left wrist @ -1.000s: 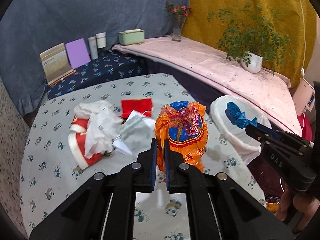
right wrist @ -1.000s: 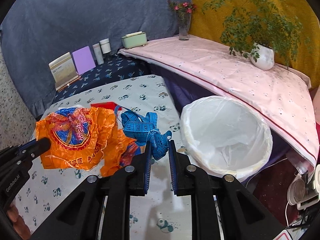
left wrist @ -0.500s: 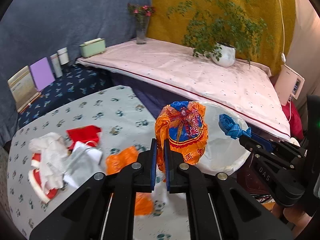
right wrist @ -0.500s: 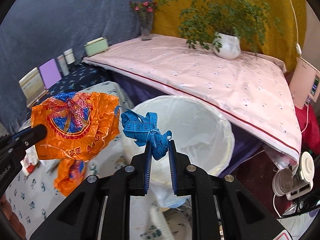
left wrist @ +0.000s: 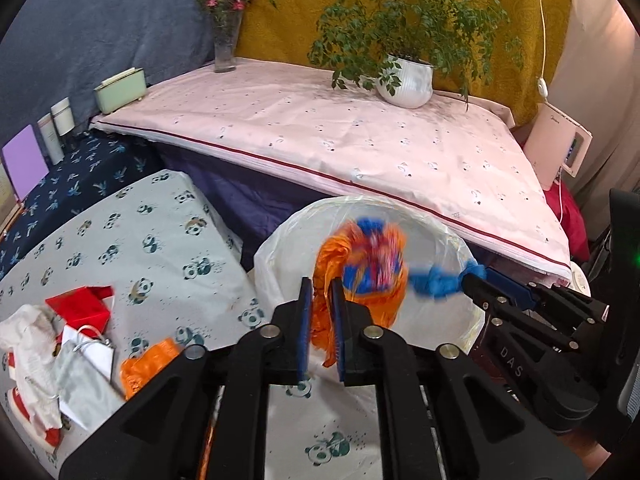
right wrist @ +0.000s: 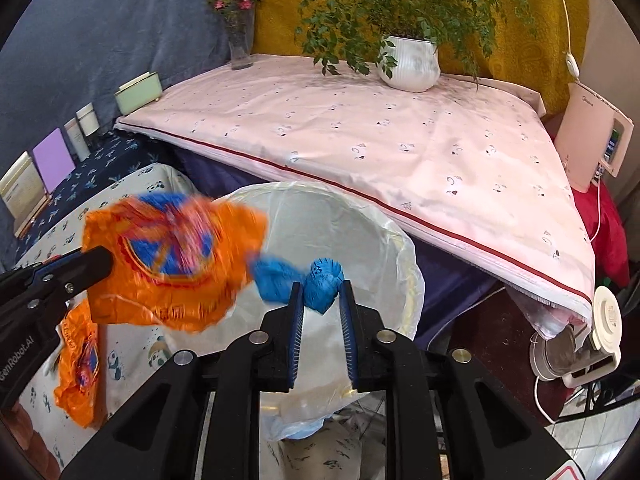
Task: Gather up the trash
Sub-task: 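Carry the orange bag and blue tape to the wastebasket with both grippers and release, then move the right gripper to the second orange bag and grasp it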
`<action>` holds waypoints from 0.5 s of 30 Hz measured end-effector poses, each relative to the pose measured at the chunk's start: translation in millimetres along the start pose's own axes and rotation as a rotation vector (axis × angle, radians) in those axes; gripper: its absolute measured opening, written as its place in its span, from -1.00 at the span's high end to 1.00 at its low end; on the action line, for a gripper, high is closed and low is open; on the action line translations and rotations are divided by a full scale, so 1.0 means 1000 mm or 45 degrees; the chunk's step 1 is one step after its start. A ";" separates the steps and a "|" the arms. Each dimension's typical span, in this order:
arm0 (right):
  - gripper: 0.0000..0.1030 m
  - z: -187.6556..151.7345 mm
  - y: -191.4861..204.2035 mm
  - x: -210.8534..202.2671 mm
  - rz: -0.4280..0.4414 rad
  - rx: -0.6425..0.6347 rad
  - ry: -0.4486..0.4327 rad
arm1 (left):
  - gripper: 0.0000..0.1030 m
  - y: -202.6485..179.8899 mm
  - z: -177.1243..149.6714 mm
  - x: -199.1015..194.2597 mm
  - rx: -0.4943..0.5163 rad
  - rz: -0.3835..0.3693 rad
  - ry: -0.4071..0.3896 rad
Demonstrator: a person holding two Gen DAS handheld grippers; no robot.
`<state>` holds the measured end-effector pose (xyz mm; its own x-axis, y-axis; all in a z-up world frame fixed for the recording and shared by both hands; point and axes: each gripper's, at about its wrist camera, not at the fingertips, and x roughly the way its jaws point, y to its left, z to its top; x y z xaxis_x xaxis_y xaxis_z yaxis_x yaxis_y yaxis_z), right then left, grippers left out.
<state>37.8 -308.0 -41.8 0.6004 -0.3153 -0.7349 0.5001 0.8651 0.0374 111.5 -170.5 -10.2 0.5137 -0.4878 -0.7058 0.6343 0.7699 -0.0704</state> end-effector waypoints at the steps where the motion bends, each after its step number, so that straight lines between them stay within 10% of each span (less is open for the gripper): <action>1: 0.32 0.001 -0.001 0.000 -0.004 0.009 -0.006 | 0.34 -0.001 0.001 0.002 0.003 0.007 0.002; 4: 0.15 0.002 0.000 -0.003 -0.020 0.012 -0.026 | -0.09 0.000 0.000 0.000 -0.008 0.028 -0.032; 15: -0.05 0.000 0.024 -0.023 0.023 -0.028 -0.055 | -0.15 0.023 -0.014 -0.016 -0.053 0.096 -0.017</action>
<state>35.4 -280.1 -24.1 0.6359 -0.3159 -0.7042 0.4757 0.8789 0.0353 109.7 -139.3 -10.2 0.5671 -0.4329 -0.7007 0.5688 0.8211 -0.0469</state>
